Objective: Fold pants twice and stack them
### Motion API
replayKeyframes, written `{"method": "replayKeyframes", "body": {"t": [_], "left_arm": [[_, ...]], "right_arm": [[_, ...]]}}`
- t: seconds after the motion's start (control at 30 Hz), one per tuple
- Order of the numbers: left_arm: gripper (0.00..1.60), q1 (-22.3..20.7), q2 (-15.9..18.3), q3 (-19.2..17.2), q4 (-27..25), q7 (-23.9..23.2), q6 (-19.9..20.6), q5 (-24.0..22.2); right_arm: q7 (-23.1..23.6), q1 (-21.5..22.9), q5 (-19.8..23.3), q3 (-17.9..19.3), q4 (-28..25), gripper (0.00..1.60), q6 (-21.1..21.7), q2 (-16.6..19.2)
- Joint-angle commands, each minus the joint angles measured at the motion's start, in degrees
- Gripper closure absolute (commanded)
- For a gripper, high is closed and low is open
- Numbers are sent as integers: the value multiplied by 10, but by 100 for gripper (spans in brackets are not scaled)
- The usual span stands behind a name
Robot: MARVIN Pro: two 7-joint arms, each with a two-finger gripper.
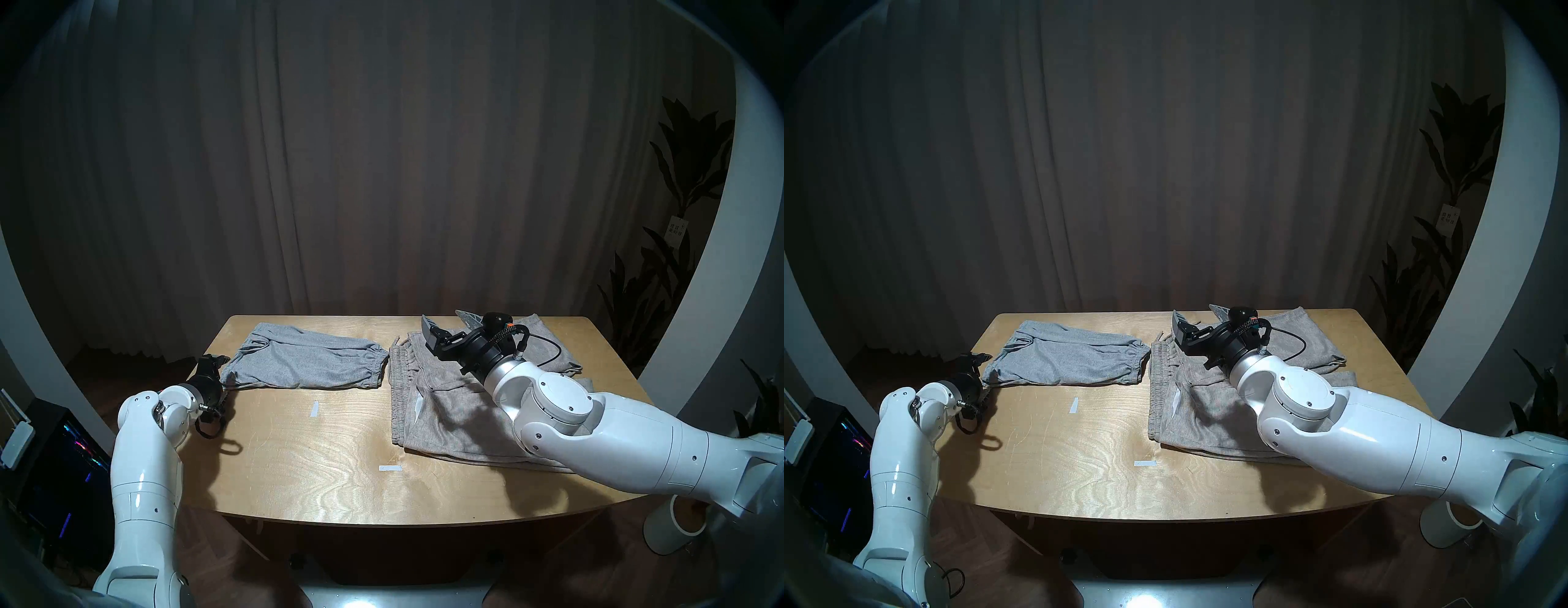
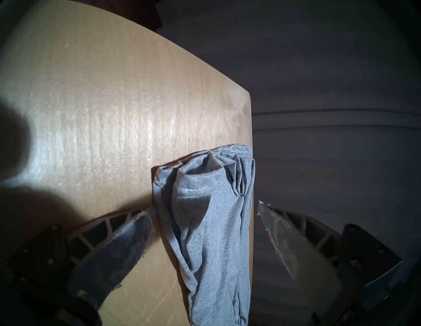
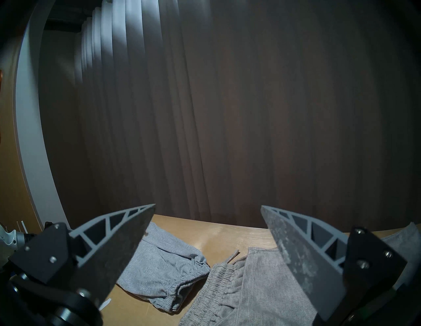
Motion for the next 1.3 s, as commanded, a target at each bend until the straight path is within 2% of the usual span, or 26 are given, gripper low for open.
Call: {"method": "replayKeyframes", "body": {"t": [0.0,0.37,0.57,0.67,1.27], "left_arm": [[0,-17,5,9,29,2,4,4],[0,-39,0,29,65,3,9,7],[0,-47,-16,14,73,26,14,-23],[0,-45,-18,20,74,27,11,-20],[0,-88,-16,49,150,-13,-13,-3]], "right_arm": [[0,4,-1,6,-12,0,-8,1],[-2,3,1,6,-11,0,-11,5],[-5,4,3,7,-14,0,-11,8],[-4,4,4,7,-11,0,-13,8],[-4,6,4,7,-13,0,-15,8]]}}
